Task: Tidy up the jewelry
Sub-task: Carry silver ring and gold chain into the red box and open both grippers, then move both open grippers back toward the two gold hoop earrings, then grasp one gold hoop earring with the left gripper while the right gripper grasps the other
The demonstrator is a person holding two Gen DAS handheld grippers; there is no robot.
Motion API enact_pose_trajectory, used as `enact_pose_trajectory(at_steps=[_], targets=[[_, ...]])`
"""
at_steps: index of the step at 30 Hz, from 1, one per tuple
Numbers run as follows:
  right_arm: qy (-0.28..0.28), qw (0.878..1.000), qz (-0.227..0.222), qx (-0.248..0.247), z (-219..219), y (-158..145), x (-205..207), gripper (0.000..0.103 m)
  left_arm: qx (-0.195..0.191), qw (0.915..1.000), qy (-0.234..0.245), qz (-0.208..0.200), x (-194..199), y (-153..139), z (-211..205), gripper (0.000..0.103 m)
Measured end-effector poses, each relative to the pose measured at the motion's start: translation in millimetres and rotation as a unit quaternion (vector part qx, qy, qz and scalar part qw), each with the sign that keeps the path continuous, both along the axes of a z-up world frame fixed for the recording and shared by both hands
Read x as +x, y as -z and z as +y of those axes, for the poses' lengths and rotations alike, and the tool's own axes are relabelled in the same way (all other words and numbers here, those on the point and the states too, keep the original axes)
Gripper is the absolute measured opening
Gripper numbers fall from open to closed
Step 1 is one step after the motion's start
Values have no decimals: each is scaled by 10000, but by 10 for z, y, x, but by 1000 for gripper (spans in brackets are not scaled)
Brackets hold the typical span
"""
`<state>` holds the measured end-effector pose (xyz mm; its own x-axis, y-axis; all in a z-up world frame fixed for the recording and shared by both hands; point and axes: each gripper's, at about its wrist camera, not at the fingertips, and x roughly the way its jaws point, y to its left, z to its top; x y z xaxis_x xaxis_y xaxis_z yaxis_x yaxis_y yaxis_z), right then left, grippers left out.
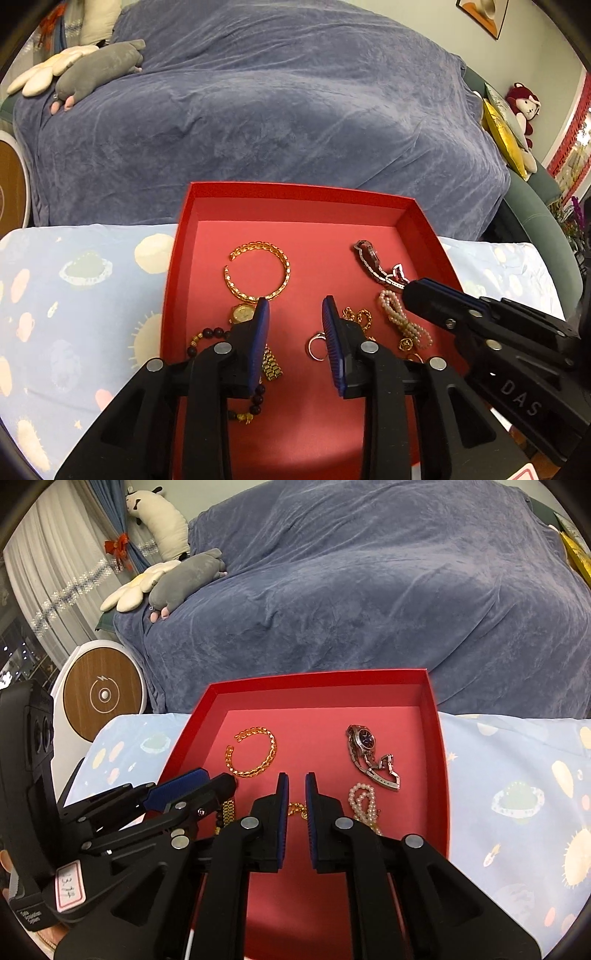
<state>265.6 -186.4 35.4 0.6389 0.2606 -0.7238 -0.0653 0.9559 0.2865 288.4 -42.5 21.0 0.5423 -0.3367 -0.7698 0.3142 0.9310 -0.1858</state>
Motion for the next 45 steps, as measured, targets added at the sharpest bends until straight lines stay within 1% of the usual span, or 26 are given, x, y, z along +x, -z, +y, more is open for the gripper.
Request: enact_pose_trajectory(at_steps=[1, 3, 4, 6, 8, 9, 10, 11, 14, 15, 16, 19, 23, 25, 27, 29, 31, 36, 40, 42, 45], targets=[[-10, 10000, -49, -18, -1, -45, -73, 10, 26, 10000, -33, -37, -58, -31, 18, 32], [-34, 9999, -131, -5, -14, -135, -243, 15, 78, 9999, -101, -74, -187, -96, 66, 37], [-45, 9999, -163, 34, -24, -178, -342, 19, 52, 9998, -142, -85, -272, -129, 105, 40], [-72, 9997, -217, -7, -25, -259, -584, 22, 35, 9998, -185, -85, -450, -178, 184, 40], [-135, 9994, -271, -139, -7, -320, -830, 22, 122, 9996, -203, -141, -626, -231, 236, 40], [-160, 9993, -280, -186, 5, -336, -954, 24, 175, 9995, -208, -180, -733, -248, 266, 42], [-174, 9992, -276, -215, 12, -345, -1074, 30, 220, 9993, -214, -194, -834, -260, 297, 47], [-220, 9992, -235, -239, 27, -341, -1207, 32, 255, 9991, -261, -211, -935, -267, 332, 50], [-255, 9985, -225, -431, 72, -306, -1570, 32, 299, 9989, -303, -197, -1201, -284, 408, 51], [-257, 9984, -220, -459, 84, -278, -1680, 32, 318, 9988, -323, -195, -1297, -281, 437, 53], [-260, 9985, -190, -449, 88, -237, -1780, 32, 334, 9986, -344, -217, -1399, -272, 467, 56], [-242, 9989, -24, -394, 113, -75, -1970, 32, 369, 9980, -440, -248, -1672, -198, 533, 58], [-278, 9985, 217, -419, 166, 141, -2047, 32, 408, 9980, -474, 19, -1918, -9, 559, 58], [-382, 9975, 309, -500, 223, 238, -2077, 32, 350, 9981, -482, 159, -2009, 85, 588, 58], [-524, 9964, 383, -554, 293, 315, -2106, 32, 372, 9981, -414, 251, -2059, 171, 576, 58], [-627, 9951, 444, -622, 363, 393, -2133, 32, 553, 9978, -275, 256, -2103, 249, 527, 58], [-672, 9942, 496, -683, 401, 465, -2127, 32, 684, 9971, -231, 224, -2118, 298, 519, 58], [-741, 9931, 555, -718, 495, 579, -2040, 32, 514, 9975, -360, 310, -2048, 296, 591, 58], [-767, 9924, 538, -797, 558, 608, -1973, 32, 505, 9976, -389, 277, -2007, 262, 607, 58], [-742, 9921, 546, -848, 552, 629, -1959, 31, 504, 9975, -389, 309, -1991, 274, 607, 58], [-729, 9917, 548, -905, 548, 662, -1960, 26, 515, 9972, -402, 373, -1968, 301, 605, 60]])
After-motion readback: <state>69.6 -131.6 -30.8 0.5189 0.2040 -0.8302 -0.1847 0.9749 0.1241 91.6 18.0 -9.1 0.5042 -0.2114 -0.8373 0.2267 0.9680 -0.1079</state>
